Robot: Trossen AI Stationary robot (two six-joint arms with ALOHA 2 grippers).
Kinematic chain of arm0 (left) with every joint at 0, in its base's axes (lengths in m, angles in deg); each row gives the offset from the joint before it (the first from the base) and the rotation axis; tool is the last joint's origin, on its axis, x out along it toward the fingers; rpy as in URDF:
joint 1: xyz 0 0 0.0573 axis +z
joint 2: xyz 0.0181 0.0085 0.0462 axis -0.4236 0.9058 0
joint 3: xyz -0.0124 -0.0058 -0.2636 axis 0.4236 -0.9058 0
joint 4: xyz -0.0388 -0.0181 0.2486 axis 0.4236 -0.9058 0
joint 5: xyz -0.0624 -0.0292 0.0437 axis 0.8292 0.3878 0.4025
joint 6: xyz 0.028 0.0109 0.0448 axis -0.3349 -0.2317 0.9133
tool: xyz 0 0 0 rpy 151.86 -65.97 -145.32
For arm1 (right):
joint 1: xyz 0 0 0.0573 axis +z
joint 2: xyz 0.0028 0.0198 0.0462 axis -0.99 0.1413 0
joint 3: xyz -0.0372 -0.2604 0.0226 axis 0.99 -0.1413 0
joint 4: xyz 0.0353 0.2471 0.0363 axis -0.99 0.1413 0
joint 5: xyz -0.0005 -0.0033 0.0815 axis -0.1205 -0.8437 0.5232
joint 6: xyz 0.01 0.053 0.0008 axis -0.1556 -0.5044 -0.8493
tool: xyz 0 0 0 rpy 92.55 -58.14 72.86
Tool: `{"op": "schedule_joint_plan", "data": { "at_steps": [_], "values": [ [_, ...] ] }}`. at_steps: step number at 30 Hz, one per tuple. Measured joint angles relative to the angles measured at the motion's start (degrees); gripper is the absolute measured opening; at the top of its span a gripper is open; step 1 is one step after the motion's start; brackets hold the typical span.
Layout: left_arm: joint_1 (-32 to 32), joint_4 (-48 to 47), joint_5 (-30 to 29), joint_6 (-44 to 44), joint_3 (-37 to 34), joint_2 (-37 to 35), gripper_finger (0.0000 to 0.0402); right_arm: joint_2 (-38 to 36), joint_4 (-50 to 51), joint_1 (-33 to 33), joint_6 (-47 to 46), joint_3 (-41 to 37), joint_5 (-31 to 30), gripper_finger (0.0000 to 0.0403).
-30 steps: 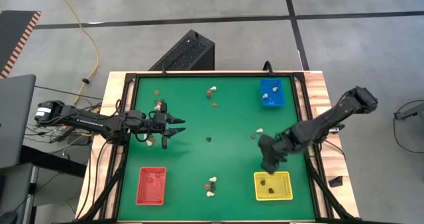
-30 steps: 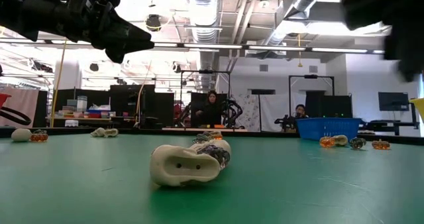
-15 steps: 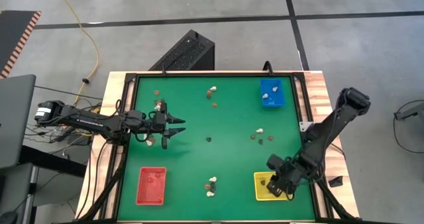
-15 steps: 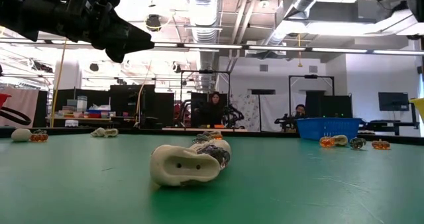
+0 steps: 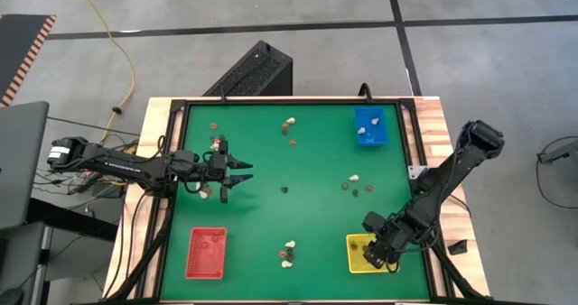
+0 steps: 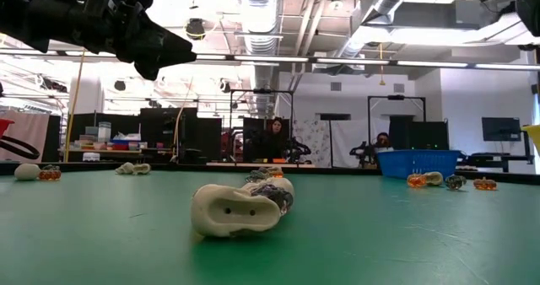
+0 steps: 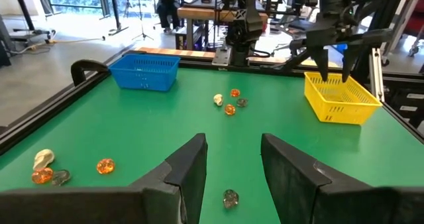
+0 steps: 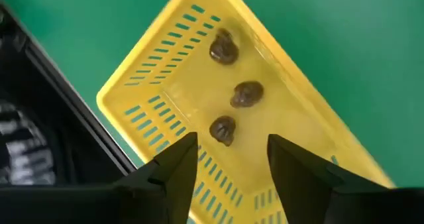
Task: Sort Halloween decoration
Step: Put the orange pumpkin toy into the red bin
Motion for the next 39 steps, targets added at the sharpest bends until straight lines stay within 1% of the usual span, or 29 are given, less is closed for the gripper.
{"op": "schedule_joint_plan", "data": {
  "at_steps": [3, 6, 11, 14, 19, 23, 27, 31, 34, 39],
  "values": [
    [0.0, 0.0, 0.0, 0.0, 0.0, 0.0, 0.0132, -1.0, 1.2, -2.9, 6.6, 0.0, -0.5, 0.0222],
    [0.0, 0.0, 0.0, 0.0, 0.0, 0.0, 0.0132, -1.6, 3.7, -7.5, 13.4, 0.0, -2.7, 0.0222],
    [0.0, 0.0, 0.0, 0.0, 0.0, 0.0, 0.0132, -0.9, 5.7, -17.4, 27.3, -0.1, -6.4, 0.0219],
    [0.0, 0.0, 0.0, 0.0, 0.0, 0.0, 0.0132, -0.5, 5.7, -24.2, 31.8, -0.7, -7.7, 0.0218],
    [0.0, 0.0, 0.0, 0.0, 0.0, 0.0, 0.0132, -0.5, 6.5, -34.8, 28.7, -1.7, -7.7, 0.0218],
    [0.0, 0.0, -0.1, 0.2, 0.0, 0.0, 0.0132, -0.6, 6.2, -39.9, 27.3, -2.5, -7.7, 0.0218],
    [0.0, -0.4, -0.1, 0.6, 0.0, 0.0, 0.0132, -0.6, 3.7, -41.6, 27.3, -3.5, -7.7, 0.0218],
    [0.0, -0.8, -0.1, 1.1, 0.0, 0.0, 0.0132, -0.6, 0.6, -41.7, 25.5, -5.8, -7.7, 0.0218],
    [0.0, -0.8, -0.2, 1.2, 0.0, 0.0, 0.0132, -0.6, 0.5, -41.6, 24.0, -6.7, -7.6, 0.0218],
    [0.0, -0.8, -0.5, 1.7, 0.0, 0.0, 0.0132, -0.6, -7.0, -41.5, 24.0, -9.3, -7.6, 0.0218]
  ]
}}
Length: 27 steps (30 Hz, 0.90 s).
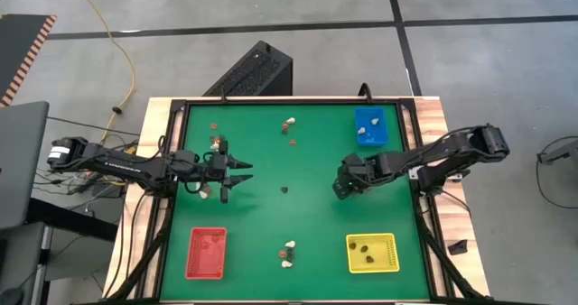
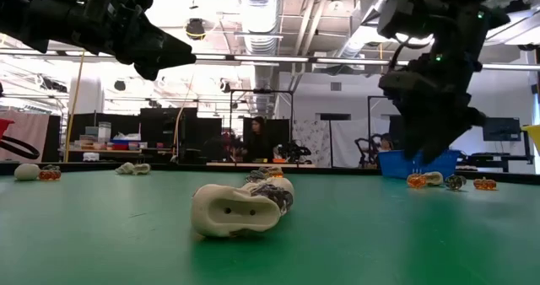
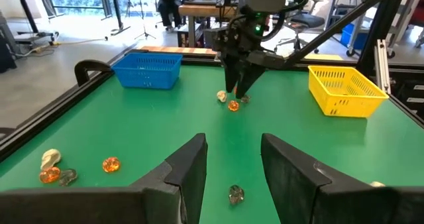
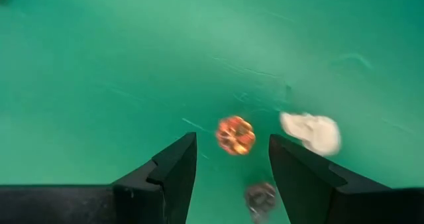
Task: Sort Halloween decoration
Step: Put the orange pumpkin toy into the red bin
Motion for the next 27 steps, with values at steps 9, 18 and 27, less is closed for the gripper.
{"op": "schedule_joint_plan", "data": {
  "at_steps": [9, 18, 27],
  "values": [
    [0.0, 0.0, -0.1, 0.0, 0.0, 0.0, 0.0132, 0.1, -2.6, 0.0, -1.9, -1.7, -1.0, 0.0218],
    [0.0, 0.2, -0.1, 0.0, 0.0, 0.0, 0.0132, 8.3, -5.7, 0.0, -1.2, -1.2, -1.1, 0.0218],
    [0.0, 0.3, -0.1, 0.4, 0.0, 0.0, 0.0132, 9.9, -1.7, 1.3, -1.3, 1.7, -1.0, 0.0161]
  ]
}}
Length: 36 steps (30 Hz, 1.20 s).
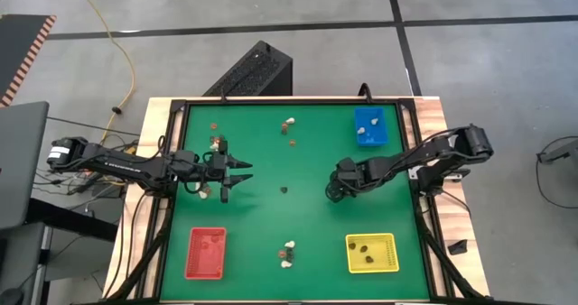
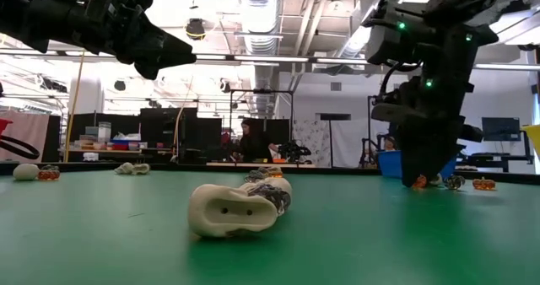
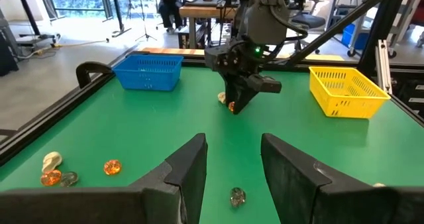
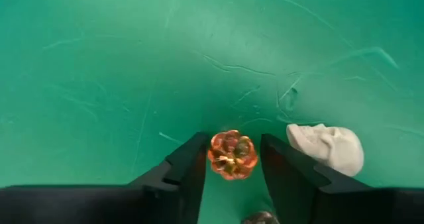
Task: Sort Halloween decoration
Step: Put the orange pumpkin toy into the red bin
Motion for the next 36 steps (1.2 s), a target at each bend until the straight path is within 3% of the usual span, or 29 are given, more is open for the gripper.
{"op": "schedule_joint_plan", "data": {
  "at_steps": [9, 14, 20, 26, 36],
  "values": [
    [0.0, -0.2, 0.0, 0.0, 0.0, 0.0, 0.0132, 0.2, -2.0, 1.2, 4.9, 3.7, 0.6, 0.0081],
    [0.0, -0.3, 0.0, 0.0, 0.0, 0.0, 0.0132, 0.4, -14.6, 2.4, 13.7, 5.9, 0.4, 0.0076],
    [0.0, -0.1, 0.0, 1.3, 0.0, 0.0, 0.0132, 3.2, -38.7, 2.8, 26.9, 6.1, 2.4, 0.0077],
    [1.2, -0.6, -0.9, 2.4, 0.0, 0.0, 0.0132, 12.5, -59.7, 2.8, 35.9, 8.2, 7.2, 0.0077],
    [4.7, -3.0, -1.1, 2.2, 0.0, 0.0, 0.0132, 34.5, -62.1, 3.5, 49.2, 33.7, 19.7, 0.0077]
  ]
}}
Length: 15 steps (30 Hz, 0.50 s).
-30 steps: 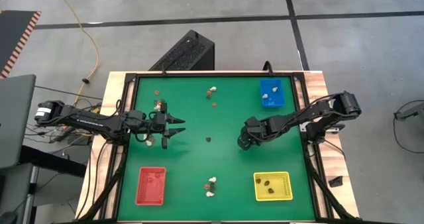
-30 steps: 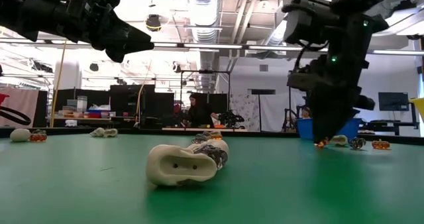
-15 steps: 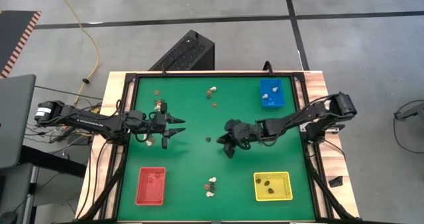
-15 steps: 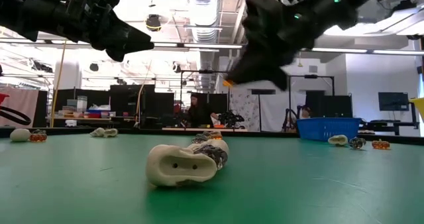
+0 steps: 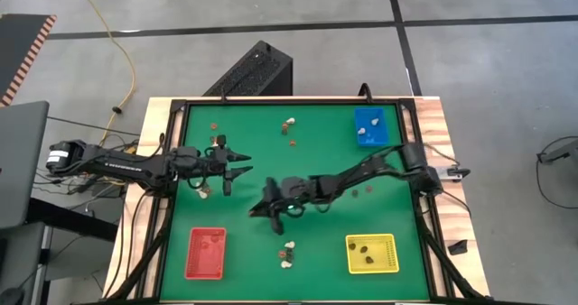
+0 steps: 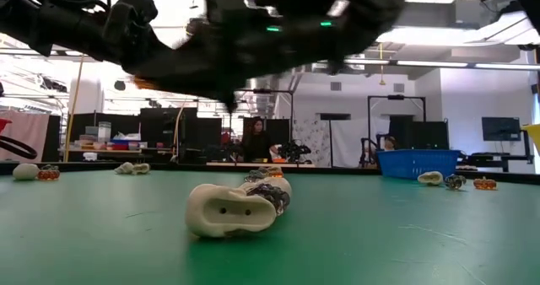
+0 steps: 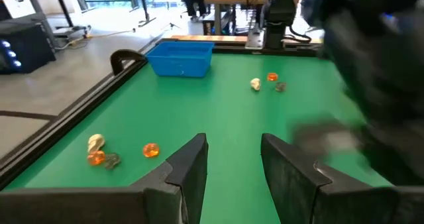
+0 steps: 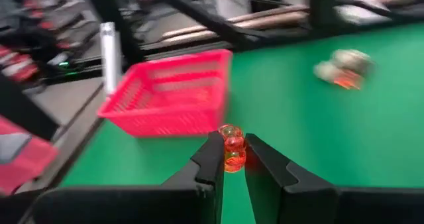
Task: Sort Halloween decoration
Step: Put the orange pumpkin toy into the red bin
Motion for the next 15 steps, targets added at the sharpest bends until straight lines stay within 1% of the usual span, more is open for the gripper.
{"op": "schedule_joint_plan", "data": {
  "at_steps": [3, 7, 12, 15],
  "values": [
    [0.2, -0.4, 0.2, -0.3, 0.0, 0.0, 0.0132, 5.9, 0.1, 0.2, 2.0, 8.6, 4.9, 0.0077],
    [0.2, -0.7, 0.2, -0.5, 0.0, 0.0, 0.0132, 13.4, 0.1, 0.6, 2.3, 19.2, 9.2, 0.0077],
    [0.2, -1.0, 0.1, -0.5, 0.0, 0.0, 0.0132, 20.8, 0.4, 0.6, 3.1, 29.7, 12.7, 0.0077],
    [0.2, -1.0, 0.1, -0.5, 0.0, 0.0, 0.0132, 24.4, 1.3, 0.6, 3.1, 34.7, 13.1, 0.0077]
  ]
}}
